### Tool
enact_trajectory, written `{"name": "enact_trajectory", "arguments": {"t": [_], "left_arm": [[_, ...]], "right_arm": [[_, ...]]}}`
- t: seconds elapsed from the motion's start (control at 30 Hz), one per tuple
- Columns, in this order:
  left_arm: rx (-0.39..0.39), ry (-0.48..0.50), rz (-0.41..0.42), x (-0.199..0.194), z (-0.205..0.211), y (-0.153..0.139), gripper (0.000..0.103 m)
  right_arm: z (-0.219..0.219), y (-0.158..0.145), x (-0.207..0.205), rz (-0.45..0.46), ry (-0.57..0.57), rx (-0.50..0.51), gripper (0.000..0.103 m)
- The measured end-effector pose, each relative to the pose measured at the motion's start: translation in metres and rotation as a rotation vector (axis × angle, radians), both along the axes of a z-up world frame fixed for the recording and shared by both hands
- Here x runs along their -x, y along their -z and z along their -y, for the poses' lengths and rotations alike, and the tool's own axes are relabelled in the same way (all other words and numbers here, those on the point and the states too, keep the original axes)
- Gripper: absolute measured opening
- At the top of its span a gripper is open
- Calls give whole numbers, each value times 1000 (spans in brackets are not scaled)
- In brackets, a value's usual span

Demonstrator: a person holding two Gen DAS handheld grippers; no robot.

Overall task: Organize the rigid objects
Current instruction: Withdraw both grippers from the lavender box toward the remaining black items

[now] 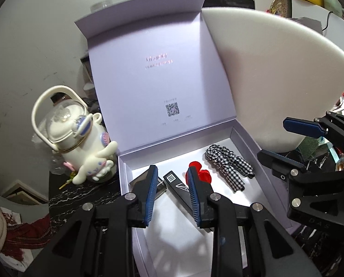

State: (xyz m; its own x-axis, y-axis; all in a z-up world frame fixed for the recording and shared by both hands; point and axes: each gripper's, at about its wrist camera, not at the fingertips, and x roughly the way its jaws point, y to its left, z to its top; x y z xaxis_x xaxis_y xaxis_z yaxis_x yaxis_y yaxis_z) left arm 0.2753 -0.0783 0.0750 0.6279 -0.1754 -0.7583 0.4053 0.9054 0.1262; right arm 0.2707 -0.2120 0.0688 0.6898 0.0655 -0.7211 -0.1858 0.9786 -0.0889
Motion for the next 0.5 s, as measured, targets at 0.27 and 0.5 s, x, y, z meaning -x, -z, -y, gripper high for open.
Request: {"name": "enact_trajectory", "arguments": {"t": [0.27,0.5], "left_arm": [[31,0,27,26,-6,-16,26],[68,1,49,51,-12,-26,26]], "right_arm": [[0,-22,26,39,-1,4,61],[-5,-36,57,70,-8,9,65]]}}
